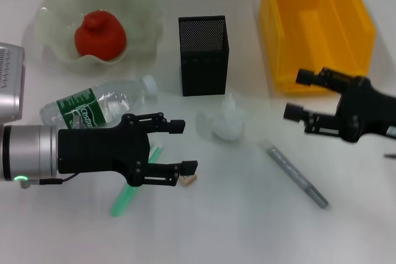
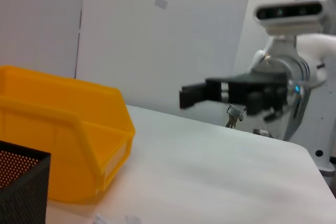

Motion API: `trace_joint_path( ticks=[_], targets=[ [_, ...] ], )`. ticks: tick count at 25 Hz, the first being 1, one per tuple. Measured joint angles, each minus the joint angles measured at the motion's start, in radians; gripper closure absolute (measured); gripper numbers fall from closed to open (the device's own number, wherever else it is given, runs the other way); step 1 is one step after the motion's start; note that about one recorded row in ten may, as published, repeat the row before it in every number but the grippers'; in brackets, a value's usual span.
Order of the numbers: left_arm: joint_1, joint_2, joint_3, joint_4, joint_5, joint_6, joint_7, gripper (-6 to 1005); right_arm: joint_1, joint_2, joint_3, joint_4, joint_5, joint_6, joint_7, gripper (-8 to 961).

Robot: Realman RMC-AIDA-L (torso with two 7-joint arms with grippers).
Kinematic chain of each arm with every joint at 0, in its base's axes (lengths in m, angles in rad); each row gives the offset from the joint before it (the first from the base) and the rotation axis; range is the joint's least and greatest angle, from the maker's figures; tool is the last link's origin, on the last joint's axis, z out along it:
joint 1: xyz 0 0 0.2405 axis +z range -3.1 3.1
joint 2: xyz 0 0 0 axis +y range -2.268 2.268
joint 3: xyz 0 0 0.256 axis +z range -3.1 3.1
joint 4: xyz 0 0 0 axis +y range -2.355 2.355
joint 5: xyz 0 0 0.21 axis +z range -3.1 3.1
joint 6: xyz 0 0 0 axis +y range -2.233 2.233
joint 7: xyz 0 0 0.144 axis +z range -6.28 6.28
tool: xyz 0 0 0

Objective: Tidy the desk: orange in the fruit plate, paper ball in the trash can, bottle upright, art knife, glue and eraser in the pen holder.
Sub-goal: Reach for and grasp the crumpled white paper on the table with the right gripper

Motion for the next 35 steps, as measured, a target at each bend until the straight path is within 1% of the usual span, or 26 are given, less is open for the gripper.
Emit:
trace_joint_path(
  ticks=[1,2,4,5,6,10,14,15,16,19,20,22,23,24,25,26,28,29,30,31,33,35],
  targets=[
    [0.0,0.0,0.0,0.0,0.0,0.0,0.0,201,0.005,-0.002,0.0,-0.034,-0.004,0.005,0.048,108],
    [0.0,0.0,0.0,0.0,0.0,-0.001,0.002,202,0.005,-0.002,0.0,-0.034,-0.004,0.005,0.048,108],
    [0.002,0.0,0.0,-0.001,0.0,-0.004,0.008,203,0.022,-0.005,0.0,-0.099,-0.028,0.023,0.145,108],
    [0.004,-0.001,0.0,-0.001,0.0,-0.007,0.011,203,0.055,-0.009,-0.001,-0.157,-0.092,0.047,0.261,108],
    [0.004,-0.001,0.0,-0.001,0.0,-0.007,0.011,204,0.055,-0.009,-0.001,-0.157,-0.092,0.047,0.261,108],
    [0.008,-0.001,0.004,-0.001,0.0,-0.009,0.012,206,0.145,-0.01,-0.007,-0.226,-0.279,0.092,0.472,107],
    [0.009,-0.002,0.006,-0.004,0.0,-0.009,0.012,208,0.239,0.01,-0.017,-0.249,-0.489,0.138,0.603,107],
    [0.009,-0.002,0.007,-0.004,0.0,-0.01,0.012,208,0.28,0.017,-0.035,-0.244,-0.567,0.155,0.642,107],
    [0.009,-0.002,0.007,-0.004,0.0,-0.01,0.012,209,0.28,0.017,-0.035,-0.244,-0.567,0.155,0.642,107],
    [0.011,-0.002,0.007,-0.004,0.0,-0.011,0.012,210,0.321,0.016,-0.112,-0.24,-0.614,0.186,0.724,108],
    [0.013,-0.002,0.005,-0.004,0.0,-0.011,0.012,210,0.347,0.014,-0.163,-0.245,-0.629,0.196,0.778,108],
    [0.014,-0.002,0.004,-0.004,0.0,-0.011,0.012,211,0.359,0.013,-0.18,-0.247,-0.636,0.197,0.794,108],
    [0.014,-0.002,0.005,-0.004,0.0,-0.011,0.012,212,0.397,0.013,-0.216,-0.249,-0.681,0.198,0.848,108],
    [0.014,-0.002,0.006,-0.004,0.0,-0.011,0.012,212,0.397,0.013,-0.216,-0.249,-0.681,0.198,0.848,107],
    [0.014,-0.002,0.007,-0.004,0.0,-0.011,0.012,213,0.438,0.015,-0.241,-0.242,-0.745,0.202,0.9,107],
    [0.014,-0.002,0.008,-0.004,0.0,-0.011,0.012,213,0.457,0.016,-0.255,-0.236,-0.775,0.209,0.923,107],
    [0.014,-0.002,0.008,-0.004,0.0,-0.011,0.012,214,0.471,0.017,-0.27,-0.23,-0.791,0.219,0.939,107],
    [0.014,-0.002,0.008,-0.004,0.0,-0.011,0.012,215,0.482,0.017,-0.289,-0.224,-0.805,0.232,0.956,107],
    [0.014,-0.002,0.009,-0.004,0.0,-0.008,0.012,215,0.496,0.018,-0.332,-0.216,-0.816,0.261,0.986,108],
    [0.014,-0.002,0.009,-0.004,0.0,-0.008,0.012,216,0.496,0.018,-0.332,-0.216,-0.816,0.261,0.986,108],
    [0.011,-0.002,0.009,-0.004,0.0,-0.005,0.011,217,0.516,0.018,-0.388,-0.207,-0.819,0.285,1.021,108],
    [0.01,-0.002,0.009,-0.004,0.0,-0.005,0.011,218,0.526,0.019,-0.409,-0.199,-0.819,0.287,1.029,108]
  ],
)
